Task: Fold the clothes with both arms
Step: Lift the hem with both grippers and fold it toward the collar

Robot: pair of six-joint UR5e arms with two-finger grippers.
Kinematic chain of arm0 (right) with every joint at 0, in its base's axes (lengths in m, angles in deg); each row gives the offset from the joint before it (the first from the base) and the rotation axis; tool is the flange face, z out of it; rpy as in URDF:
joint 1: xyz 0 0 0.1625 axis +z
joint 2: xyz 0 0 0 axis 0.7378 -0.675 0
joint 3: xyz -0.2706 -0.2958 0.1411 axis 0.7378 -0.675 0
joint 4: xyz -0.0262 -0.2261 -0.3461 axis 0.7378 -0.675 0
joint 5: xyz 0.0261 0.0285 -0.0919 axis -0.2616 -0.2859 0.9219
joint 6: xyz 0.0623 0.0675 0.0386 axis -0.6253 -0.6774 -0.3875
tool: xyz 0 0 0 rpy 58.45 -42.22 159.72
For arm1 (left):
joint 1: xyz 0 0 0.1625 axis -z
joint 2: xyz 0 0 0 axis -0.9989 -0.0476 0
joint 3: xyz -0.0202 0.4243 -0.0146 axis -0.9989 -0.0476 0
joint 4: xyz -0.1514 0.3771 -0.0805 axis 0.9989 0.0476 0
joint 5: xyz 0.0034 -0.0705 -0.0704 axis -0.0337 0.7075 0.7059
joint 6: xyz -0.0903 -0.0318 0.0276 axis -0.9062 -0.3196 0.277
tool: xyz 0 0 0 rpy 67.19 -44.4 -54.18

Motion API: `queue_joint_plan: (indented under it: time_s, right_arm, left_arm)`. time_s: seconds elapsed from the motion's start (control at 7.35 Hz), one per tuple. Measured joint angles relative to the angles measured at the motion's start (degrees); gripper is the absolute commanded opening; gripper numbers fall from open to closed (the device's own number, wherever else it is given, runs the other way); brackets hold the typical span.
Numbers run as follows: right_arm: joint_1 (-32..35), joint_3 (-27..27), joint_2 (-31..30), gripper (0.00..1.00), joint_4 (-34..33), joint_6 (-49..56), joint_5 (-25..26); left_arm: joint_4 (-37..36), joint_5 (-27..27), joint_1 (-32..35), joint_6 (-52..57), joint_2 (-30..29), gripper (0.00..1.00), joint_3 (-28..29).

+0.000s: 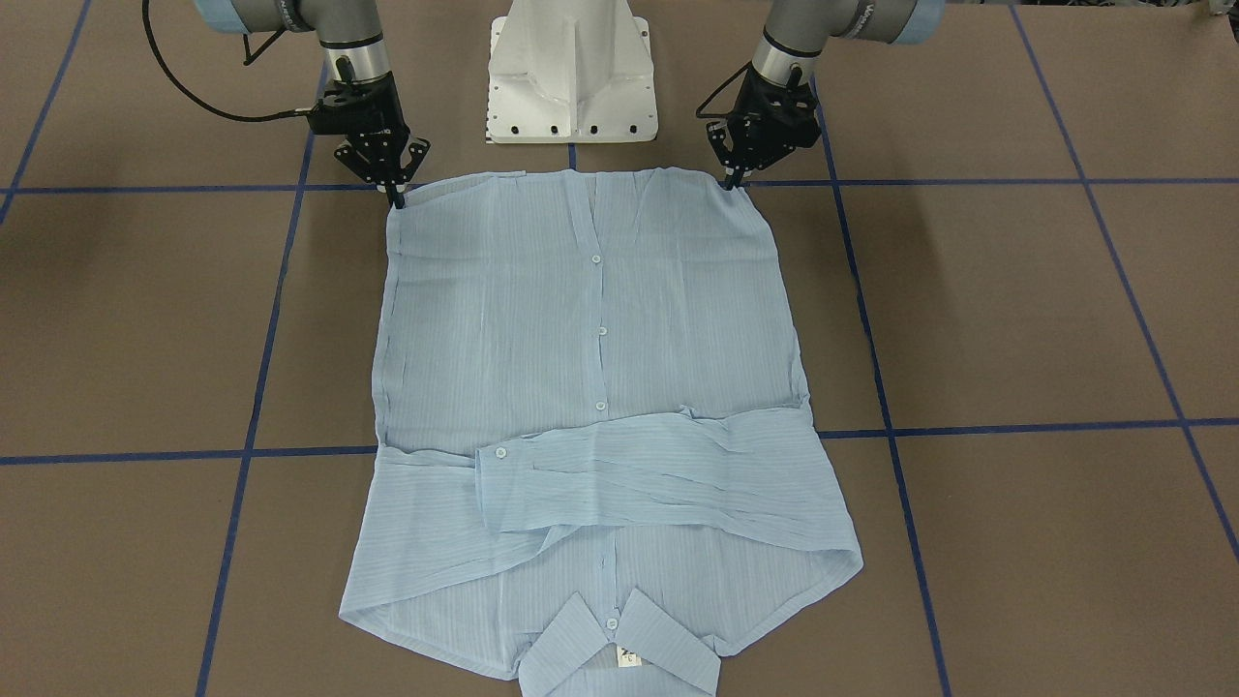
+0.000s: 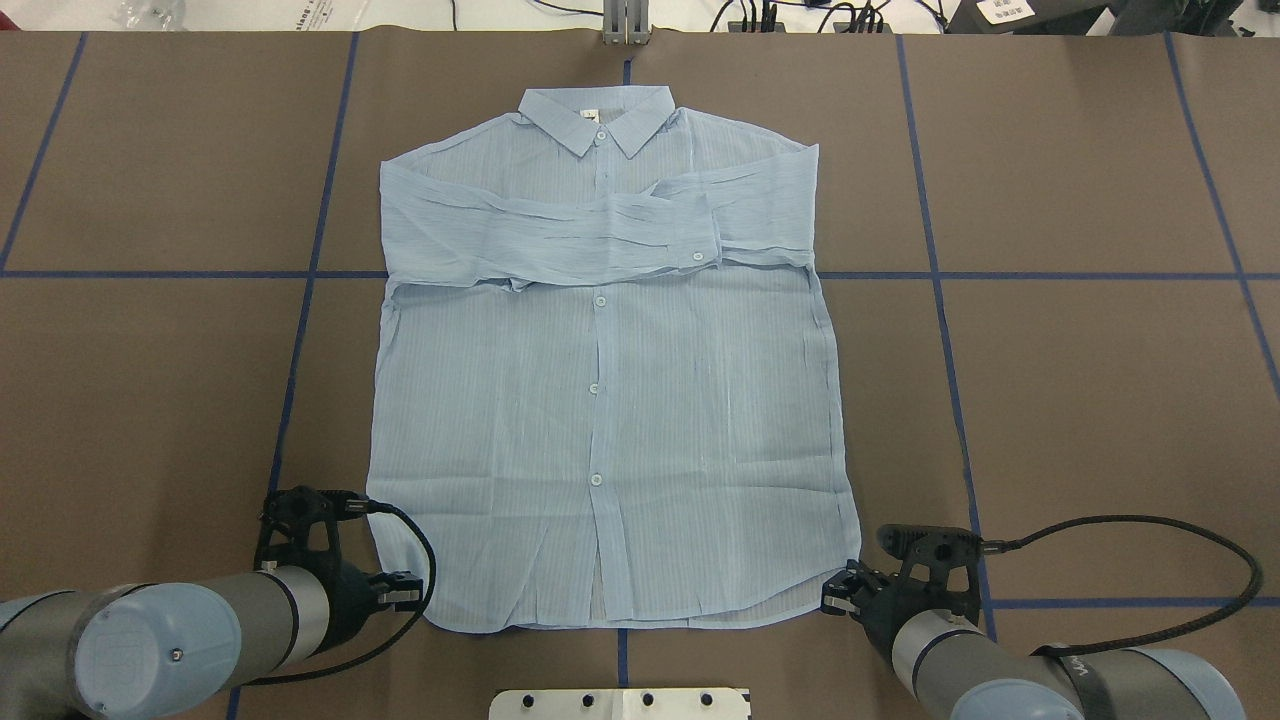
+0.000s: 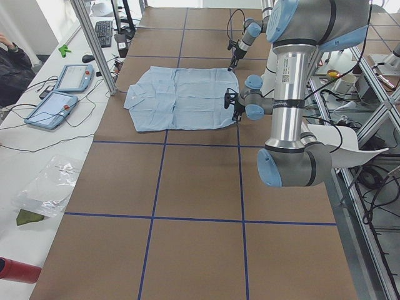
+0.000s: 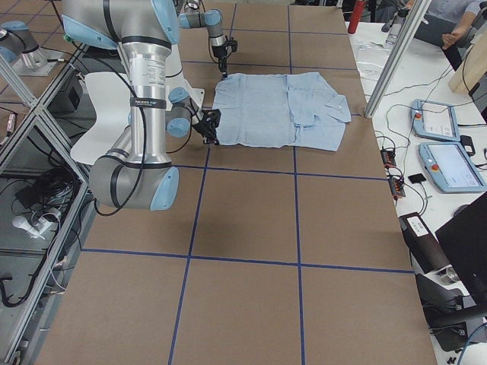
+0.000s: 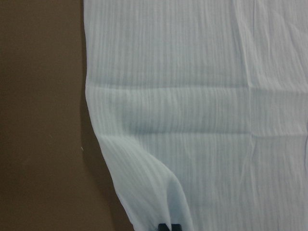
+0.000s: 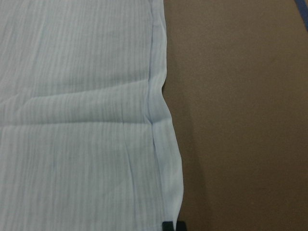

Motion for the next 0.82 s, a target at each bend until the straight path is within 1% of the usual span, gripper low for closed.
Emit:
queue_joint_plan:
  time_s: [0.14, 0.27, 0.41, 0.54, 0.68, 0.82]
  right_arm:
    - [0.2, 1.4, -0.4, 0.00, -0.5, 0.0, 0.0]
    - [0.4, 5.1, -1.4, 0.00, -2.8, 0.1, -0.8]
    - [0.4, 11.4, -2.6, 0.00, -7.4, 0.1, -2.8]
    - [0.5, 19.8, -3.4, 0.00, -14.4, 0.1, -5.9]
    - [0.5, 28.2, -3.4, 0.00, -22.6, 0.1, -9.1]
    - [1.1, 34.9, -2.5, 0.00, -29.6, 0.1, -12.2]
  left_arm:
    - [0.0, 0.2, 0.1, 0.1, 0.0, 0.00, -0.5]
    - [-0.2, 0.7, 0.4, 0.6, 0.3, 0.00, -2.5]
    - [-1.0, 1.8, 0.7, 1.5, 1.2, 0.00, -6.1]
    - [-3.6, 4.0, 0.9, 2.2, 2.2, 0.00, -11.3]
    - [-8.7, 6.4, 1.1, 2.5, 2.9, 0.00, -18.0]
    - [-15.8, 8.9, 1.2, 2.6, 2.9, 0.00, -25.6]
